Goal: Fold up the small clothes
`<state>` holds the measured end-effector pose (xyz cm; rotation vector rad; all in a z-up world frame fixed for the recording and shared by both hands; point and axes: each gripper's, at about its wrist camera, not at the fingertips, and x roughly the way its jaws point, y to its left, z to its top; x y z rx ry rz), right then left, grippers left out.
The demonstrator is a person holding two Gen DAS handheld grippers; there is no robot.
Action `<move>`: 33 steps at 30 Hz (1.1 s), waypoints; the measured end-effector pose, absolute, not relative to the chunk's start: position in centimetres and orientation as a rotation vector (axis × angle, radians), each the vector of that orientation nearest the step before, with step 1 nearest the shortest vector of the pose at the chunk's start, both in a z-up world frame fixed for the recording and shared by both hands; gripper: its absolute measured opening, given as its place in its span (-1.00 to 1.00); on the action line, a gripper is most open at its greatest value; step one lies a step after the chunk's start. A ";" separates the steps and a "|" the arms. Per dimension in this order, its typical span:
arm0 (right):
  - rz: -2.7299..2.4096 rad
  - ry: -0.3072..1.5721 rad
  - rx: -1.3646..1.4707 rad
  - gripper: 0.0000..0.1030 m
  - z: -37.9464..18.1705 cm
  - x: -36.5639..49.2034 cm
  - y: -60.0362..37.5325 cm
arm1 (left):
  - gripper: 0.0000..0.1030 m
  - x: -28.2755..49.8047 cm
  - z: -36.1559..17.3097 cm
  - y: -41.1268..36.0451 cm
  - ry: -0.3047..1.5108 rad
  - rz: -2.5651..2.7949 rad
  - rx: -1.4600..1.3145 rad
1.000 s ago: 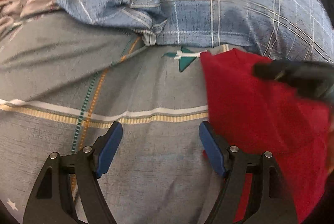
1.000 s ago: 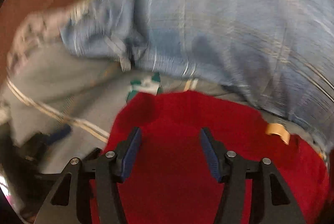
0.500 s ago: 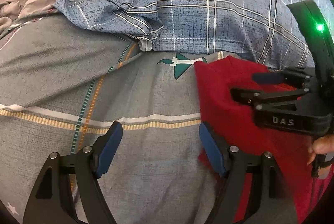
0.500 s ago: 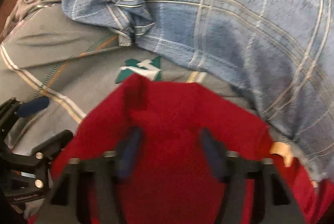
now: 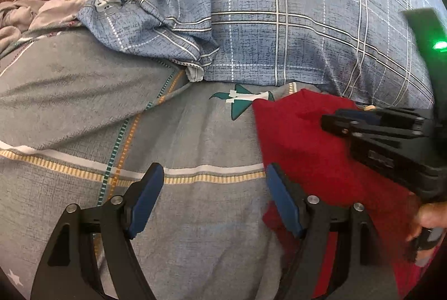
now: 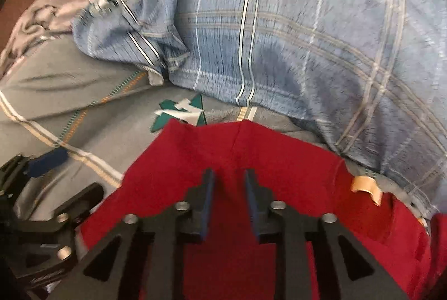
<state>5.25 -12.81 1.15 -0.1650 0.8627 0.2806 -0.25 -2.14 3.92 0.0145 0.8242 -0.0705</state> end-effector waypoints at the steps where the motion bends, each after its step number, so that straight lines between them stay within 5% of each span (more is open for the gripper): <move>1: 0.278 0.847 -0.160 -0.15 1.8 4.4 -13.1 | 0.47 -0.2 3.9 -2.1 0.823 -0.074 0.014; 18: 0.341 0.892 -0.074 -0.08 1.6 -2.5 -14.2 | 0.47 -0.7 4.2 -1.8 0.810 -0.090 -0.011; 33: 0.103 0.909 0.043 -0.07 -0.3 2.0 -19.2 | 0.47 -0.7 4.0 -2.6 0.805 -0.186 -0.070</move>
